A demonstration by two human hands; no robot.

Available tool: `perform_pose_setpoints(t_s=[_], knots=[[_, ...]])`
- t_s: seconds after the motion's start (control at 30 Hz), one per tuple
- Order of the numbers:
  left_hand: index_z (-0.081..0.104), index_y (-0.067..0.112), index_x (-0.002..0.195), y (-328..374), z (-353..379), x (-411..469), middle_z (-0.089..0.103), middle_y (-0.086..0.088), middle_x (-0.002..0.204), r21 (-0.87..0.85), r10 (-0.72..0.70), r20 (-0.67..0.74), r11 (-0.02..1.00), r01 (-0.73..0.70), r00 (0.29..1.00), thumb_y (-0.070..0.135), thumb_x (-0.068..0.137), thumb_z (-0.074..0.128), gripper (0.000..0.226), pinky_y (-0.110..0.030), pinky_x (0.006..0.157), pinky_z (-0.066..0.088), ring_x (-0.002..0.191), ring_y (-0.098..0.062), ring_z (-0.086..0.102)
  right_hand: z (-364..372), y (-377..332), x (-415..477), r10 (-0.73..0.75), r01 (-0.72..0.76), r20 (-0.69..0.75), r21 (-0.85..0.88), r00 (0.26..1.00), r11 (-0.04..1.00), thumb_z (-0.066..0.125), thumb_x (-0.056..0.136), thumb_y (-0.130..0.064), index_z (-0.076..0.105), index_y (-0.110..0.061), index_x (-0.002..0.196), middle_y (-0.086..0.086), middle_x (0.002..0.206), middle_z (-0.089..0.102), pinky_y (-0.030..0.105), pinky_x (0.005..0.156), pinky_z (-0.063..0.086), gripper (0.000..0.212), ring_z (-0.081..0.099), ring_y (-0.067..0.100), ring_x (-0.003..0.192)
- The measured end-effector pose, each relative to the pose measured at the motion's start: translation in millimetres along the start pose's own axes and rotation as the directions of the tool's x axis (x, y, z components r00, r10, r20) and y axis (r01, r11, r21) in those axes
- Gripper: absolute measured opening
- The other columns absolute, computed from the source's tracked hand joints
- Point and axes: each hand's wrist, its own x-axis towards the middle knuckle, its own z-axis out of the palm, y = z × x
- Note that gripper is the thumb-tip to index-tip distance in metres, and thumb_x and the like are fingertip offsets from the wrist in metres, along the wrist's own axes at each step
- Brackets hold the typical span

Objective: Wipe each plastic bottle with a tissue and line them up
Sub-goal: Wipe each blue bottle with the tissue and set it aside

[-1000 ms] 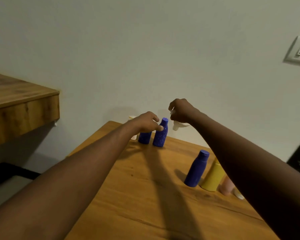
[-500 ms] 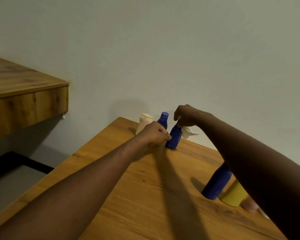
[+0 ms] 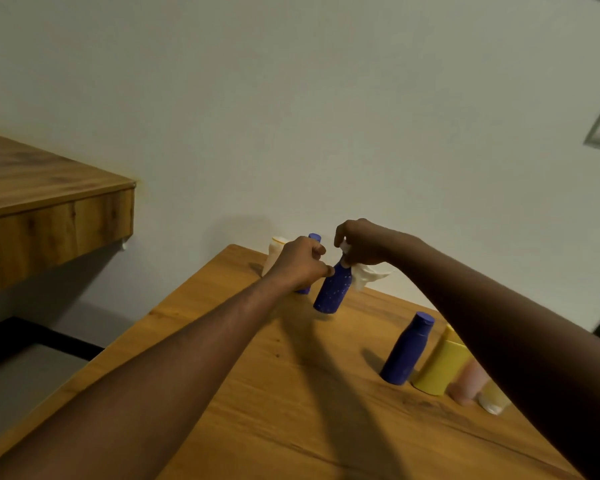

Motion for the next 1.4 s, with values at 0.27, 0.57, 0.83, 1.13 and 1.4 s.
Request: perform_pose_setpoints(t_s=[0.27,0.57,0.83,1.13,1.4], knots=[[0.068,0.010,0.130,22,-6,-72,0.069,-0.005,0.130,0.016,0.051,0.192,0.998,-0.055,0.980,0.017,0.086,0.083,0.047,-0.030,0.087,0.045,0.110,-0.017,0.062,-1,-33,-90,-0.033,0.033,0.067,0.003,0.997,0.999,0.077,0.085,-0.016,0.060,-0.008,0.131,0.010,0.117,0.067,0.027,0.080,0.047,0.049,0.063,0.023,0.104],[0.071,0.022,0.099,33,19,-150,0.075,0.009,0.097,-0.088,0.126,0.235,0.990,-0.108,0.964,0.014,0.083,0.085,0.023,-0.027,0.083,0.047,0.091,-0.005,0.068,5,-52,-173,0.027,-0.029,0.039,0.044,0.999,0.999,0.075,0.088,-0.017,0.057,-0.008,0.133,0.010,0.117,0.065,0.025,0.075,0.044,0.050,0.058,0.020,0.093],[0.070,0.019,0.108,34,32,-184,0.071,0.008,0.100,-0.058,0.150,0.159,0.988,-0.142,0.976,0.016,0.088,0.081,0.023,-0.019,0.075,0.047,0.097,-0.012,0.068,12,-59,-208,0.054,-0.055,0.007,0.115,0.999,0.992,0.075,0.087,-0.016,0.055,-0.006,0.135,0.012,0.121,0.066,0.027,0.084,0.051,0.053,0.064,0.025,0.104],[0.059,0.015,0.137,36,30,-184,0.069,-0.004,0.131,-0.111,0.140,0.157,0.986,-0.123,0.978,0.015,0.090,0.080,0.052,-0.033,0.094,0.053,0.121,-0.021,0.065,18,-45,-222,0.108,-0.052,-0.139,0.355,0.984,0.933,0.081,0.079,-0.016,0.049,-0.013,0.141,0.008,0.133,0.059,0.027,0.085,0.048,0.070,0.058,0.025,0.117],[0.055,0.029,0.145,30,25,-178,0.063,0.005,0.135,-0.146,0.185,0.116,0.975,-0.167,0.976,0.029,0.088,0.082,0.063,-0.027,0.089,0.048,0.120,-0.011,0.057,45,-13,-256,0.348,-0.009,-0.314,0.731,0.884,0.682,0.089,0.070,-0.018,0.061,-0.013,0.115,0.001,0.113,0.064,0.031,0.077,0.057,0.053,0.062,0.018,0.098]])
